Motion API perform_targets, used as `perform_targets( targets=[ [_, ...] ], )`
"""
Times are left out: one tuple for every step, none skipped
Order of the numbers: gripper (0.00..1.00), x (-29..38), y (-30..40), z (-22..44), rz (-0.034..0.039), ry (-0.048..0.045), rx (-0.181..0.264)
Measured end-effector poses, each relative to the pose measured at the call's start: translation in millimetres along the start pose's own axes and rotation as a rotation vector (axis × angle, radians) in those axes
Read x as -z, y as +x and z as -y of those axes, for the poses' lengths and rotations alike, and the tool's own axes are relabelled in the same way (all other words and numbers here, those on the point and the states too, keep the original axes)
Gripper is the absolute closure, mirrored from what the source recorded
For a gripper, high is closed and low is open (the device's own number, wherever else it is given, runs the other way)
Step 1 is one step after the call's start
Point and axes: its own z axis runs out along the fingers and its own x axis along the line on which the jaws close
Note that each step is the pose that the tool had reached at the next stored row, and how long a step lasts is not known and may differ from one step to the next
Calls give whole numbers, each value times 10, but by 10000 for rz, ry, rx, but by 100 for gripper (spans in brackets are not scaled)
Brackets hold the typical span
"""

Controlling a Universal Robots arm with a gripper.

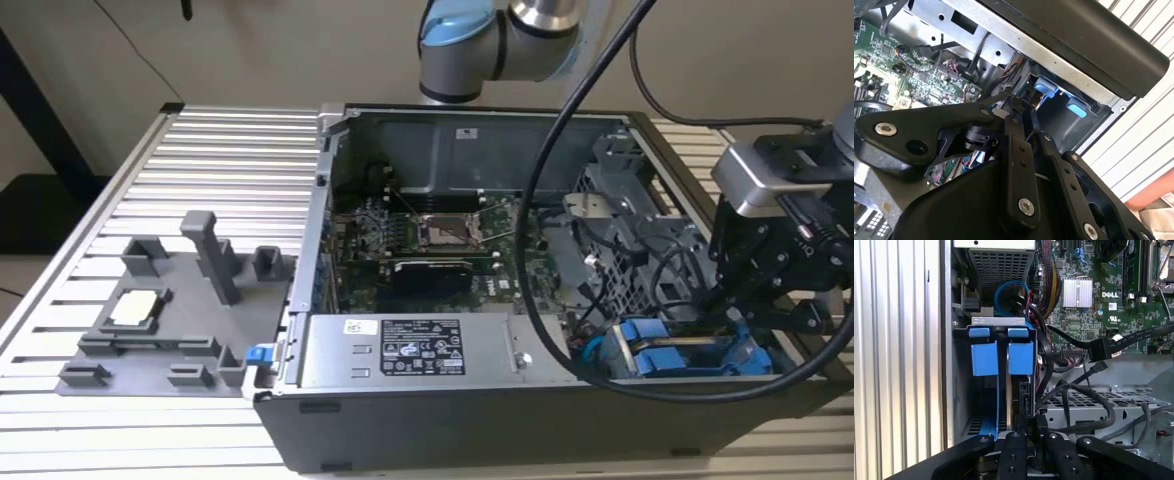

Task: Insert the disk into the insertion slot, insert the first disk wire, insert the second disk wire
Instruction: 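Insert the first disk wire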

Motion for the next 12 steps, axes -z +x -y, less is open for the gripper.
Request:
perform_targets(
  targets=[
    [81, 0, 0, 0, 1, 0, 0],
    [81, -1, 0, 0, 1, 0, 0],
    [81, -1, -1, 0, 2, 0, 0],
    [81, 0, -1, 0, 1, 0, 0],
    [81, 0, -2, 0, 2, 0, 0],
    [81, 0, -2, 0, 2, 2, 0],
    [81, 0, -3, 0, 10, 6, 1],
    [81, -1, -3, 0, 16, 7, 1],
    [81, 0, -3, 0, 17, 7, 1],
    [81, -1, -3, 1, 19, 7, 1],
    [81, -1, -2, 1, 28, 9, 1],
    [81, -1, -2, 1, 47, 11, 2]
  ],
)
